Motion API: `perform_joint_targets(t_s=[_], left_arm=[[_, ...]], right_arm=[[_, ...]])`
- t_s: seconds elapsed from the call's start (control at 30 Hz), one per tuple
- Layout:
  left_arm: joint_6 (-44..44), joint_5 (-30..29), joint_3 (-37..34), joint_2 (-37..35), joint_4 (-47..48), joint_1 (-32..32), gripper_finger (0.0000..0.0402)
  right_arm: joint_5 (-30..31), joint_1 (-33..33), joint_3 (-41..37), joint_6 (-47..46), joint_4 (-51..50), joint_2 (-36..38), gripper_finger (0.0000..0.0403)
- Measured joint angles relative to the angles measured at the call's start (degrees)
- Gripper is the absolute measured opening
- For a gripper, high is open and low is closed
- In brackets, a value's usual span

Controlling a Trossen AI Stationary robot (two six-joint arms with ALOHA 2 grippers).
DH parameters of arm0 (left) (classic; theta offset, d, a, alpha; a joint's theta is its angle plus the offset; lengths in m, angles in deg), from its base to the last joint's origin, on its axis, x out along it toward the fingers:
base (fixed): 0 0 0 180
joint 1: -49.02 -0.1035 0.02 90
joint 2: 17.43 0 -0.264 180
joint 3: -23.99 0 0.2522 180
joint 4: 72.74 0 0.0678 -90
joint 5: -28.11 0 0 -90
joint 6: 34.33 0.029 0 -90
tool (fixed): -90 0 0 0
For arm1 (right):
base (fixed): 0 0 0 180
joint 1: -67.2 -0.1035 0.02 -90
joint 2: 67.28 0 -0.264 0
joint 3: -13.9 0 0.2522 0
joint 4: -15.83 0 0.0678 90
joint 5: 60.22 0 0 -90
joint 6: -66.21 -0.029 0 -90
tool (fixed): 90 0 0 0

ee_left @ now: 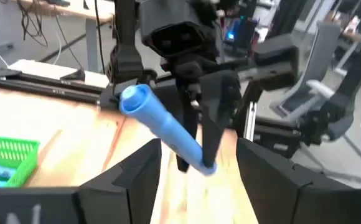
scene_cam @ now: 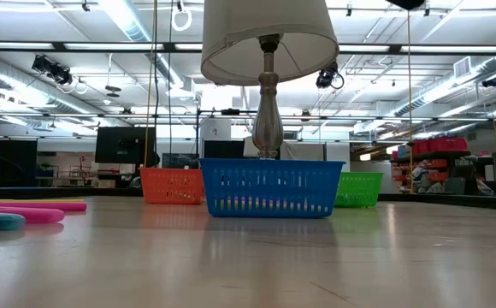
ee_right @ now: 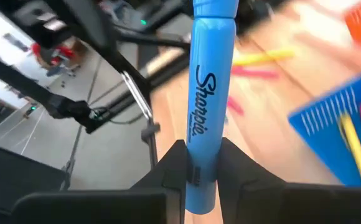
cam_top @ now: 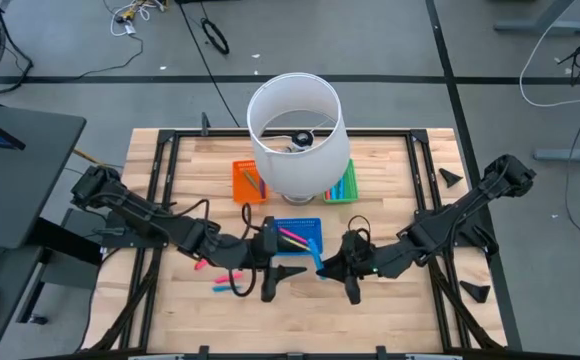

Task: Pick & Place Markers
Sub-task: Put the blue large highlighter pen into the green bin

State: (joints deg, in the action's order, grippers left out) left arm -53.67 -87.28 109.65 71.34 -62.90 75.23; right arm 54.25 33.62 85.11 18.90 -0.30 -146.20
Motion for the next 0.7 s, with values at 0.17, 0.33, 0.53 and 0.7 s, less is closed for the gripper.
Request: perform_joint_targets(t_s=[0.17,0.33,0.53,0.7], left_arm=[[-1.11,-0.04,0.00,0.00,1.88,0.98,0.0211],[-1.14,-0.04,0.00,0.00,2.22,1.07,0.0211],[-1.14,-0.05,0.00,0.00,2.45,1.07,0.0211],[-1.11,-0.04,0.00,0.00,2.64,1.07,0.0211]], right_arm=[[0.00,-0.58,0.00,-13.08,-7.92,0.00,0.0046],[-1.89,-0.79,0.00,-29.44,-17.29,0.00,0.0046],[-7.26,-0.79,-0.08,-44.83,-28.43,0.00,0.0046],[-9.92,-0.81,-3.91,-50.25,-26.23,0.04,0.0046]])
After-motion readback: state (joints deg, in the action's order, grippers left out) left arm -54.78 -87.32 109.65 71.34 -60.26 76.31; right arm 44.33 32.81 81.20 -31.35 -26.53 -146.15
